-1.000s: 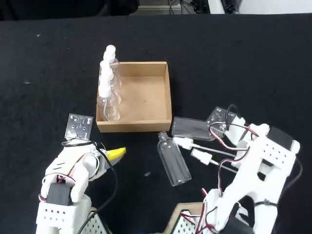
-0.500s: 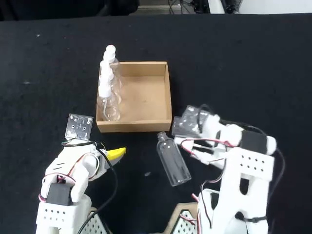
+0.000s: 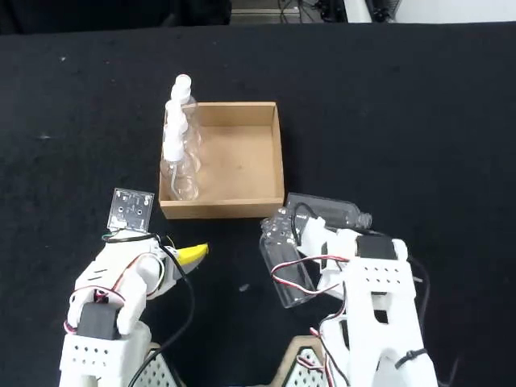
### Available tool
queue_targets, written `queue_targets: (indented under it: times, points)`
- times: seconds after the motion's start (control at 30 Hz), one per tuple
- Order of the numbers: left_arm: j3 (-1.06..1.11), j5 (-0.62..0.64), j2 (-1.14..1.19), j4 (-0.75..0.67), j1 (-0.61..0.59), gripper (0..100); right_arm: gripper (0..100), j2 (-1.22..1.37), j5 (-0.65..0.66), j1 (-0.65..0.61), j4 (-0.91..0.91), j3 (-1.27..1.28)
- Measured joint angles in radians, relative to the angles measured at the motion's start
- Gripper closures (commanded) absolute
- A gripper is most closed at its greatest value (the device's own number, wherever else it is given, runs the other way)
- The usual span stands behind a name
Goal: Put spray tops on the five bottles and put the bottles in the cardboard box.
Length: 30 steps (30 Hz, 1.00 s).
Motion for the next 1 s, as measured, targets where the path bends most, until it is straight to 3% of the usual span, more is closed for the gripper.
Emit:
queue_targets:
  times: [0.23,0.5,1.0]
  points:
    - [0.000,0.000,0.000,0.000,0.000,64,76.6,0.000,0.000,0.000,-0.084,0.048]
    - [0.000,0.000,0.000,0.000,0.000,64,76.6,-0.009,0.000,0.000,0.230,-0.209]
    - [0.000,-0.003,0.000,0.000,0.000,64,76.3,-0.009,0.066,-0.005,-0.018,-0.058]
